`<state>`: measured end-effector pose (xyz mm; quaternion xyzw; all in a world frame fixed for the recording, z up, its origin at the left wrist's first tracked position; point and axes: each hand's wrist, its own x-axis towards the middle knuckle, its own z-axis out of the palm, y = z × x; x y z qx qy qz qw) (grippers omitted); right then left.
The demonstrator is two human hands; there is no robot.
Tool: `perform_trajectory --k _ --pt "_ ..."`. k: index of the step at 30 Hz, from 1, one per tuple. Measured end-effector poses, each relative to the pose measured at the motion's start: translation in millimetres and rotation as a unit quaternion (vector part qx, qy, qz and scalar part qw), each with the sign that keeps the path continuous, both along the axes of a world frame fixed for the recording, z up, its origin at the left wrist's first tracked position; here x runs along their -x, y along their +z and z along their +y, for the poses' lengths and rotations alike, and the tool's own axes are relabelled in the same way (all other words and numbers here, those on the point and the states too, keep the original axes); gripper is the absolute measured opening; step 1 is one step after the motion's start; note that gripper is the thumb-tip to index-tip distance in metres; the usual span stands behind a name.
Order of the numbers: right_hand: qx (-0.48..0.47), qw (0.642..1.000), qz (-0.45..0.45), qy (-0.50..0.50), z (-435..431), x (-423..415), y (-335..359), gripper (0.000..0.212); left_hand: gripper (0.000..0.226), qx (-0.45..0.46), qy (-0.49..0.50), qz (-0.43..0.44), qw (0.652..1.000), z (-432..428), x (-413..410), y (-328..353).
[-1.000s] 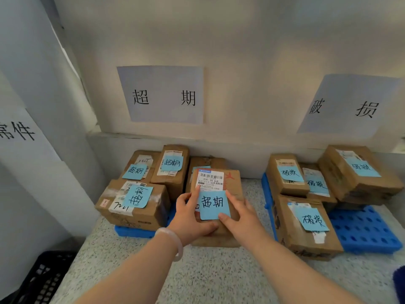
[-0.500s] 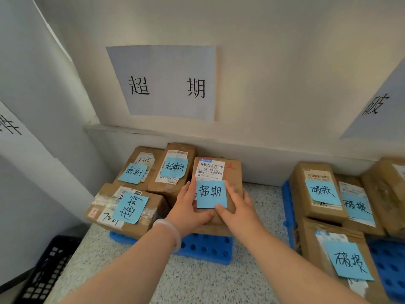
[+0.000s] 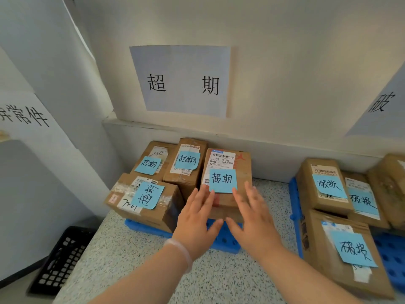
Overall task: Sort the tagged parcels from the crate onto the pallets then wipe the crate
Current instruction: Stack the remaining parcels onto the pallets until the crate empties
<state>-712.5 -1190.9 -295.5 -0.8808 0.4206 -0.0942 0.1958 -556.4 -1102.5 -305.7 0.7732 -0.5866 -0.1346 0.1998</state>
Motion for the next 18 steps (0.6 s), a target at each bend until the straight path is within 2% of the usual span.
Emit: perform_trajectory --k 7,11,18 --pt "0.040 0.994 0.095 0.033 7.5 -2.5 -2.8 0.087 0.085 -0.059 -0.020 -0.071 0.996 0.1 -0.2 -2.9" --pt "0.030 0.993 0.108 0.039 -11.4 -15.9 4.9 0.089 0.073 -0.095 -0.015 -0.084 0.992 -18.9 -10.0 6.2" --pt "0.009 0.991 0.124 0.049 -45.1 -33.8 4.3 0.103 0.070 -0.113 -0.004 -0.092 0.989 -52.9 -29.5 15.3"
